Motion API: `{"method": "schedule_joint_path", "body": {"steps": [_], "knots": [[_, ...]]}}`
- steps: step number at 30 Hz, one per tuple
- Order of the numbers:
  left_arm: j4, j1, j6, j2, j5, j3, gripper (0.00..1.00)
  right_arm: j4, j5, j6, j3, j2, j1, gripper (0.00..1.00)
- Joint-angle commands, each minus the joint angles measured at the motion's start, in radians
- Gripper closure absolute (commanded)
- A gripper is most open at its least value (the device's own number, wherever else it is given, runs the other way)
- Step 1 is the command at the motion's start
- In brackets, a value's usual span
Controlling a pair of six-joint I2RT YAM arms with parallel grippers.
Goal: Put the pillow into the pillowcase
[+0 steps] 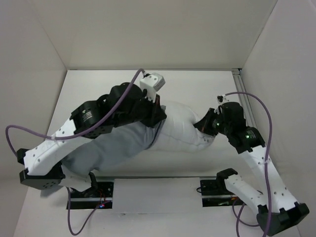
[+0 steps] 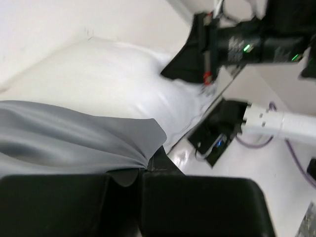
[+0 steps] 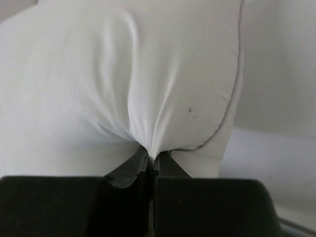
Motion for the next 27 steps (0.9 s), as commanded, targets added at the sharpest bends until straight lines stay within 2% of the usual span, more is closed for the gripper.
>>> {"method": "schedule_joint_path", "body": {"steps": [1, 3, 5, 8, 11, 14, 16, 17, 18, 19, 20, 21, 23, 24, 25, 27], "knots": [[0.037, -0.01, -0.122, -0.069, 0.043, -0.065, 1.0, -0.229, 0.044, -0.057, 0.049, -0.083, 0.01, 1.0], [-0.004, -0.01, -0.162, -0.092, 0.023, -0.116, 1.0, -0.298, 0.03, -0.057, 0.06, -0.104, 0.01, 1.0], [-0.061, -0.02, -0.185, -0.092, 0.023, -0.105, 1.0, -0.346, 0.006, -0.057, 0.083, -0.123, 0.01, 1.0], [-0.224, -0.02, -0.214, -0.029, 0.07, 0.034, 1.0, -0.449, -0.033, -0.048, 0.161, -0.112, 0.01, 1.0], [-0.245, 0.005, -0.149, 0.043, 0.071, 0.114, 1.0, -0.51, -0.016, -0.032, 0.245, -0.058, 0.01, 1.0], [-0.189, 0.156, -0.029, 0.182, 0.074, 0.165, 1.0, -0.438, 0.025, -0.008, 0.256, 0.033, 0.01, 1.0], [-0.148, 0.235, 0.055, 0.271, 0.153, 0.223, 1.0, -0.316, 0.077, 0.006, 0.256, 0.096, 0.01, 1.0], [-0.114, 0.293, 0.069, 0.366, 0.153, 0.249, 1.0, -0.27, 0.179, 0.02, 0.256, 0.153, 0.01, 1.0], [-0.098, 0.316, 0.082, 0.412, 0.111, 0.301, 1.0, -0.151, 0.223, 0.032, 0.247, 0.176, 0.01, 0.98], [-0.089, 0.359, 0.117, 0.458, 0.092, 0.333, 0.96, -0.097, 0.261, 0.032, 0.247, 0.205, 0.01, 0.82], [-0.089, 0.373, 0.128, 0.504, 0.059, 0.371, 0.85, -0.052, 0.322, 0.032, 0.257, 0.28, 0.001, 0.39], [-0.089, 0.387, 0.14, 0.577, -0.01, 0.446, 0.5, 0.021, 0.343, 0.032, 0.274, 0.323, 0.001, 0.24], [-0.077, 0.405, 0.178, 0.621, -0.087, 0.508, 0.19, 0.066, 0.384, -0.001, 0.374, 0.465, -0.039, 0.11], [-0.057, 0.414, 0.2, 0.621, -0.124, 0.537, 0.12, 0.079, 0.384, -0.014, 0.418, 0.513, -0.056, 0.07], [-0.011, 0.414, 0.215, 0.621, -0.191, 0.537, 0.01, 0.095, 0.401, -0.04, 0.51, 0.558, -0.083, 0.05], [0.052, 0.424, 0.247, 0.574, -0.239, 0.527, 0.01, 0.096, 0.403, -0.064, 0.61, 0.688, -0.132, 0.03]]}}
